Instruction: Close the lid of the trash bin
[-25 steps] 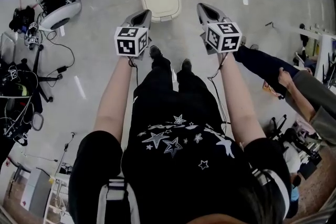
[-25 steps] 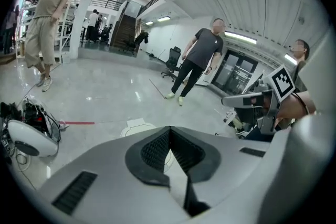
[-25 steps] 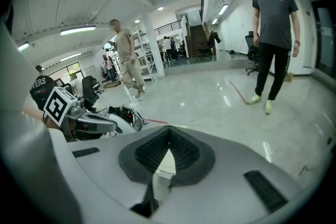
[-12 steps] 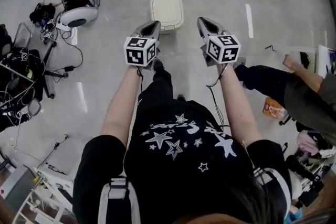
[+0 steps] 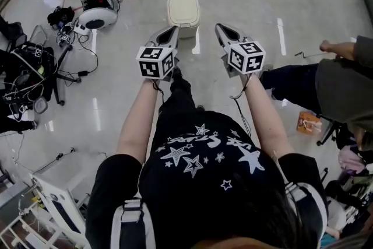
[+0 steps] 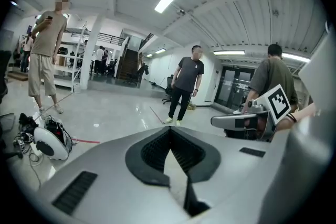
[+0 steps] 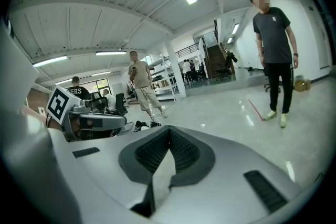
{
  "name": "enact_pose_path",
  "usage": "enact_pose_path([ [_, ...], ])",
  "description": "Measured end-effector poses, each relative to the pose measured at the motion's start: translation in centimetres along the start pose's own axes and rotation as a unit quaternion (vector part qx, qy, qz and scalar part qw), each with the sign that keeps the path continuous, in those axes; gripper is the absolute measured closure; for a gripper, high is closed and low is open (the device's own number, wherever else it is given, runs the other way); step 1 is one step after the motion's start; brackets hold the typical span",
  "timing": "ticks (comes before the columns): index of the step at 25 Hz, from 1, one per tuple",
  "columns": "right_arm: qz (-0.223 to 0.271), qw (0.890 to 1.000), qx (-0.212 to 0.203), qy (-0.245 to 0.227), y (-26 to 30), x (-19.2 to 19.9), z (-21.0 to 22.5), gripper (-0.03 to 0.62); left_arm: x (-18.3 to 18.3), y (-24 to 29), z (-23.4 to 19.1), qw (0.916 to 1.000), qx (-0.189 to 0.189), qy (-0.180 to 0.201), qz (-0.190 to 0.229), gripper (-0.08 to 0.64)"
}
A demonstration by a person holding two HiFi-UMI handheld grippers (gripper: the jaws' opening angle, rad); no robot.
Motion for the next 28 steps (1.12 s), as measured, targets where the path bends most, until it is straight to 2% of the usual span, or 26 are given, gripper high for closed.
enact_pose_path([
  [5,0.021,0.999,-0.020,-0.012,-5.5,0.7,-3.6,0.597,0.7,-5.2,4.3,0.9997,-0.004,-0.002,0.025,0.549],
  [11,0.031,0.999,-0.040,-0.015,-9.8,1.7,-6.9,0.597,1.7,-9.5,8.0,0.9994,-0.003,-0.004,0.033,0.549],
  [17,0.039,0.997,-0.051,-0.030,-11.2,1.7,-8.9,0.597,1.8,-11.1,8.9,0.9994,-0.001,0.000,0.035,0.549],
  [23,0.040,0.998,-0.043,-0.039,-11.6,2.1,-10.0,0.597,0.9,-12.6,9.6,0.9988,0.011,0.003,0.048,0.549],
  [28,0.033,0.997,-0.039,-0.054,-11.4,2.4,-12.7,0.597,0.0,-15.1,9.2,0.9978,0.020,-0.003,0.063,0.549],
])
Point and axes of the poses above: the fingertips, and each gripper's own axes: y forward along the fingers, z to its right, x out of its underside, the point moved 1 cm from there along -y, backward along the fingers, and after that the axes turned 4 degrees about -x, right-handed, at the moved point
